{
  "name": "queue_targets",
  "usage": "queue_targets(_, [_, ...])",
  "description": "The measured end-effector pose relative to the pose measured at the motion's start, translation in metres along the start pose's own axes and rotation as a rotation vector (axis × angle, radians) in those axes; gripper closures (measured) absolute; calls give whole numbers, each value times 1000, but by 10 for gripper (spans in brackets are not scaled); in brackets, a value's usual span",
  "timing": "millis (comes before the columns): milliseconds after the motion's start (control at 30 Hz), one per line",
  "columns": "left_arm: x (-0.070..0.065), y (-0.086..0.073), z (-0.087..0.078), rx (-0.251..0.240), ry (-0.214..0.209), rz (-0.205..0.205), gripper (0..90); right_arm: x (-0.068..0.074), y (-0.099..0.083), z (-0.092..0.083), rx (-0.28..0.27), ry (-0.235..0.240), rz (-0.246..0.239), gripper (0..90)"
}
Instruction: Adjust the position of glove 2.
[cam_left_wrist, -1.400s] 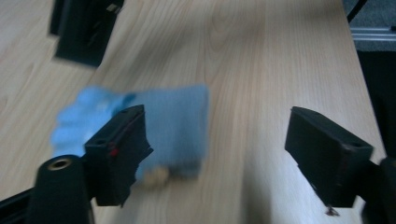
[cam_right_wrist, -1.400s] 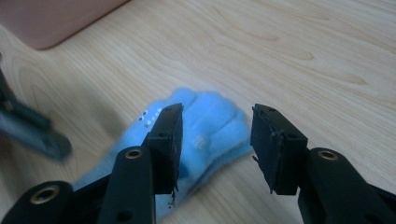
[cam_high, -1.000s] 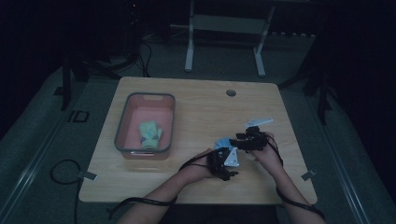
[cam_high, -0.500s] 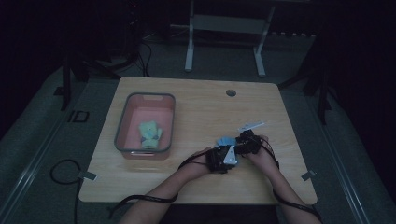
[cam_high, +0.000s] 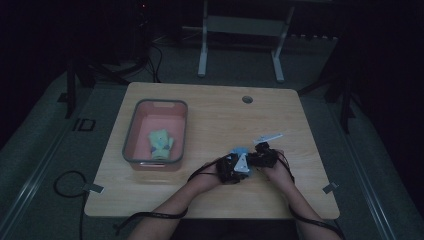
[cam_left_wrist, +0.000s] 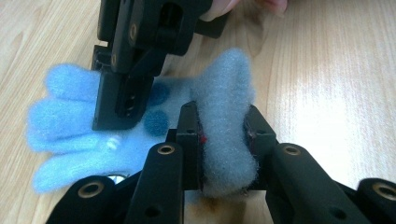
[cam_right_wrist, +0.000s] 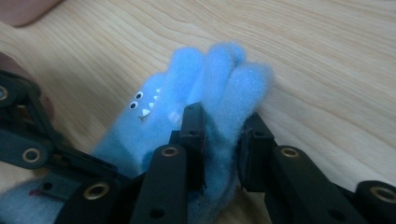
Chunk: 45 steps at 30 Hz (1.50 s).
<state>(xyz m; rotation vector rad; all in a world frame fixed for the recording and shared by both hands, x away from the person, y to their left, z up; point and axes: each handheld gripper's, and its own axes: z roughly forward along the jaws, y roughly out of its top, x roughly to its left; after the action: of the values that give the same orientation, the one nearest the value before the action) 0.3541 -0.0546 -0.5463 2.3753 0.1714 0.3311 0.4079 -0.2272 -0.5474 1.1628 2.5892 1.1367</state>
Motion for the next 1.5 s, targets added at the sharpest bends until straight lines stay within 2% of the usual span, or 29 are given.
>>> queue_targets(100, [1,-3,-4,-7,3,-15,738,0,2,0,-6,13,14,772])
queue_targets(233, [1,-4,-10,17,20,4,739,3,8,-2,-18,44,6,781])
queue_targets(300, [4,-4,-19,16,31,3,740,4,15,-7,-41,68,5,783])
queue_targets(433, [6,-3,-29,13,46,10,740,8,23,-11,-59,81,-9,783])
queue_targets(567, [8,3,-41,20,68,34,740,13,32,-17,-82,88,-28,782])
queue_targets(767, [12,8,-55,27,85,46,740,19,43,-22,-111,99,-31,781])
queue_targets(833, [13,9,-62,27,96,48,740,24,50,-25,-124,94,-50,780])
queue_targets(1200, [19,11,-87,32,122,55,740,38,72,-27,-137,107,-86,779])
queue_targets(1500, [24,8,-106,43,139,59,739,51,90,-23,-138,115,-109,777])
